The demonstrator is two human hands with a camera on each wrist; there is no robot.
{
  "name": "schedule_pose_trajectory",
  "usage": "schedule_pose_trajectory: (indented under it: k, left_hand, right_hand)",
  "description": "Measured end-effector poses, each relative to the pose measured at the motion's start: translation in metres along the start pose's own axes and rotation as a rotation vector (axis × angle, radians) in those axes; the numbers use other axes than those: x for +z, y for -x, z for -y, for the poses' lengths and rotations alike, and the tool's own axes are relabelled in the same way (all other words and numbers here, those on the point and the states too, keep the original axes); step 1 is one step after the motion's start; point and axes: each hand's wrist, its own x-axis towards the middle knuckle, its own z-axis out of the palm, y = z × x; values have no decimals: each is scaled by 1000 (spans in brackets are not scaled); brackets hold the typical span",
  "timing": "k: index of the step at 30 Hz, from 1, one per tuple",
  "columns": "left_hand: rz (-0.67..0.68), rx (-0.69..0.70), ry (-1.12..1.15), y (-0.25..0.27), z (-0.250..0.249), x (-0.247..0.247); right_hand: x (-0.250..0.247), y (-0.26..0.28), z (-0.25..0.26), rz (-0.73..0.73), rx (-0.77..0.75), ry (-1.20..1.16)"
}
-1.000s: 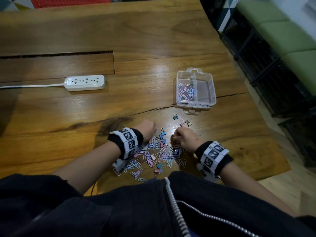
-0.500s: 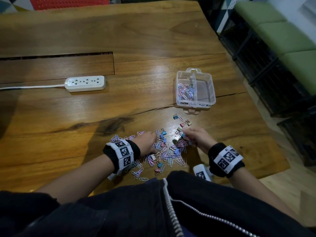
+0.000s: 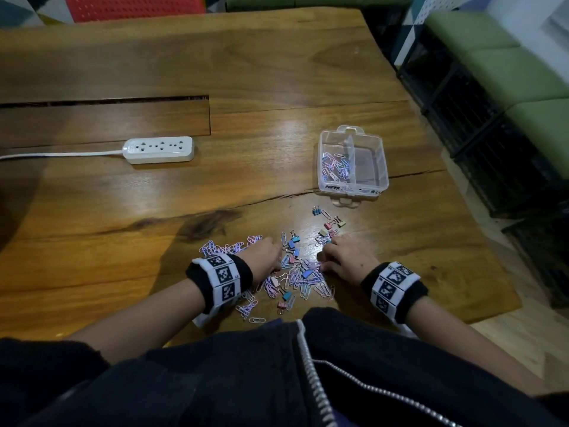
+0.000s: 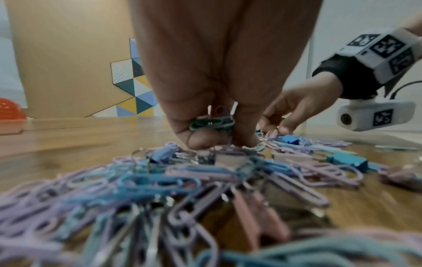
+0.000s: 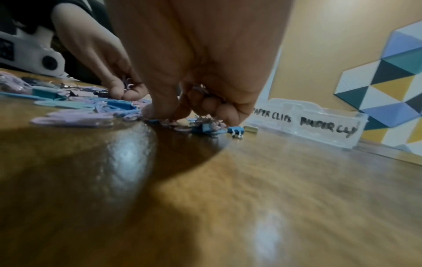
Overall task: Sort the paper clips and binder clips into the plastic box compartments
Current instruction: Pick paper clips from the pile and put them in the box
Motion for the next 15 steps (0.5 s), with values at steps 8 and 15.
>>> schedule_pose_trajectory:
  k: [8, 15]
  left_hand:
    - [-45, -198, 724, -5, 14, -31]
    - [75, -389, 1753, -30, 4, -75]
  right_hand:
    - [1, -1, 8, 12, 29, 105]
    - [1, 4, -4, -125, 201, -583]
